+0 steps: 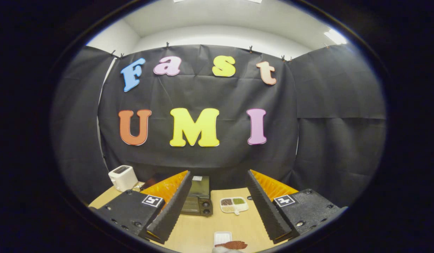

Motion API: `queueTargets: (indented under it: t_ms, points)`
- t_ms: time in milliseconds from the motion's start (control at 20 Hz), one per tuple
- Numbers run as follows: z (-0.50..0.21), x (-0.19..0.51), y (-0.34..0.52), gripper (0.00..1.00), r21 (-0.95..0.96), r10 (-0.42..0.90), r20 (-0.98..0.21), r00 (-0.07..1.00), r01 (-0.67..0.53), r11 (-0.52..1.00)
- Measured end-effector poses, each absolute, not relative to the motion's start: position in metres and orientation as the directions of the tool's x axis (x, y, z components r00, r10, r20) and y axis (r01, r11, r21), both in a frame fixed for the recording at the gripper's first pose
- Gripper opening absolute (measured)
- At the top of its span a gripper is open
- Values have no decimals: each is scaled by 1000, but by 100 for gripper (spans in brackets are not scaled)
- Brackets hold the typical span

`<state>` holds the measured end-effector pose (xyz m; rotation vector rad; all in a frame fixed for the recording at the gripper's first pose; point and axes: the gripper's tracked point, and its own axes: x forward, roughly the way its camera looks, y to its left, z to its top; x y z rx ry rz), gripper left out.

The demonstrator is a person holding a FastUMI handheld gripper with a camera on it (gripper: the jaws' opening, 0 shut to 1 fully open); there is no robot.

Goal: Open the toaster oven, put the food inside, and close the toaster oven door.

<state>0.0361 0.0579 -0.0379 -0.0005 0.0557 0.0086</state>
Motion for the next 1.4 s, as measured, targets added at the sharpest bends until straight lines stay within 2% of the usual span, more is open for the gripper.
queueTargets:
  t_ms: [500,950,1300,1350,1400]
  points:
    - [-116,128,179,100,24,140,-99,985,-138,990]
    - [-234,228,238,100,-10,75,-271,960,-80,997]
    - [-286,246,248,100,-63,55,-366,929,-84,994]
    - [-278,249,248,100,-62,50,-324,945,-74,995]
    - [-282,246,246,100,-79,51,-342,938,-83,993]
